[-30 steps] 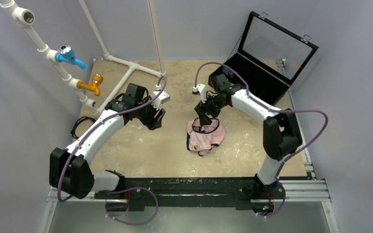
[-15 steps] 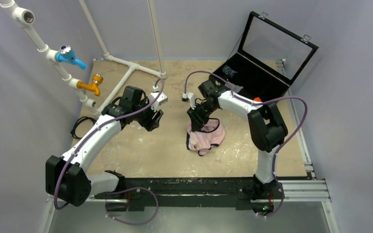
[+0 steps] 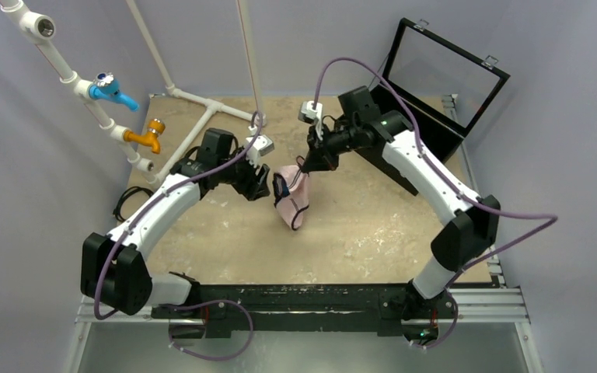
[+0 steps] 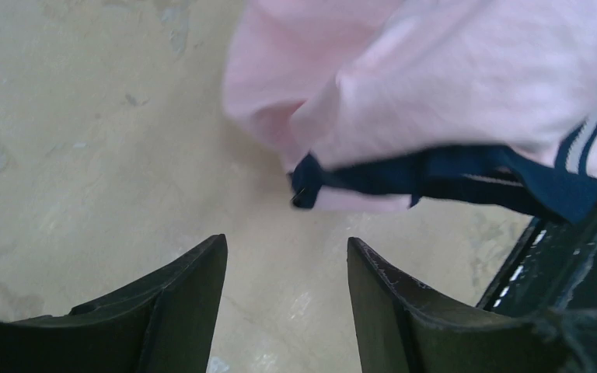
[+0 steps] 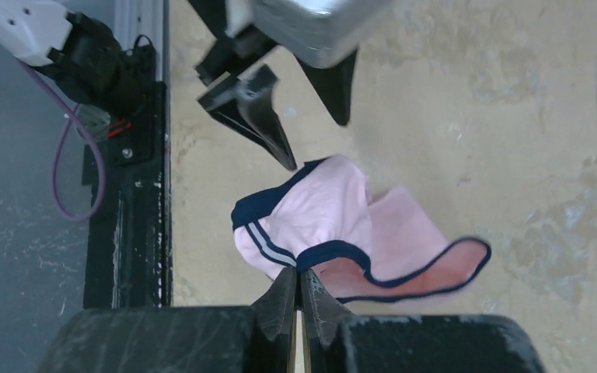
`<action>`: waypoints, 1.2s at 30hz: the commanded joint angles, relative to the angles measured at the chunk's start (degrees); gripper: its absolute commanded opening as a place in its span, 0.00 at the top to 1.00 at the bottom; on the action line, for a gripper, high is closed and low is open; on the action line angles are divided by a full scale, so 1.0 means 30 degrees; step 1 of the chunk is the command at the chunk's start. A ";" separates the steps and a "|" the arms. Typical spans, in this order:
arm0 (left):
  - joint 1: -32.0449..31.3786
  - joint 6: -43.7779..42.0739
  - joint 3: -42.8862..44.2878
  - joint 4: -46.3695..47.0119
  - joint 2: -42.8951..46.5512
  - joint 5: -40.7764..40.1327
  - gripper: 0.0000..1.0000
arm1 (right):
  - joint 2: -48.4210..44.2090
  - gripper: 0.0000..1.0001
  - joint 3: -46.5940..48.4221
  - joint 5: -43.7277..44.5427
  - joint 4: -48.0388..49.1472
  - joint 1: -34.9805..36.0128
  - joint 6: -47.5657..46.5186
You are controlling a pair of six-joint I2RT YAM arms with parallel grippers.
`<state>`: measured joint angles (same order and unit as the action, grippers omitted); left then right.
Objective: Roll the underwear
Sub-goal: Flatten out the underwear at the center of the board.
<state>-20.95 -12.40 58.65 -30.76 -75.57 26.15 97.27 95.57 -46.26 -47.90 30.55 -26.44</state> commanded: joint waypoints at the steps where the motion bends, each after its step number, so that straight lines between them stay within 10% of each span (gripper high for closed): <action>1: 0.0157 0.2339 0.2434 0.1506 -0.0690 0.4762 0.43 | -0.1508 1.00 0.0044 -0.1058 -0.0762 -0.0056 -0.0366; 7: 0.0186 0.4699 0.3481 0.1708 -0.0960 0.8452 0.43 | -0.2169 1.00 -0.1507 -0.0645 0.0593 -0.0313 0.0430; 24: -0.1790 0.0210 0.0425 0.3491 0.0957 0.4131 0.45 | -0.0335 1.00 -0.0706 -0.3994 0.0776 -0.2477 0.2631; 36: -0.1484 0.6570 0.3068 0.3917 -0.2919 0.7379 0.55 | -0.0679 1.00 -0.1390 -0.4033 0.1098 -0.2482 0.2379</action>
<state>-25.85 -0.40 66.02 -22.44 -82.48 43.70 97.12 91.05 -56.42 -45.80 22.87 -19.66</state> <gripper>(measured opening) 0.470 0.005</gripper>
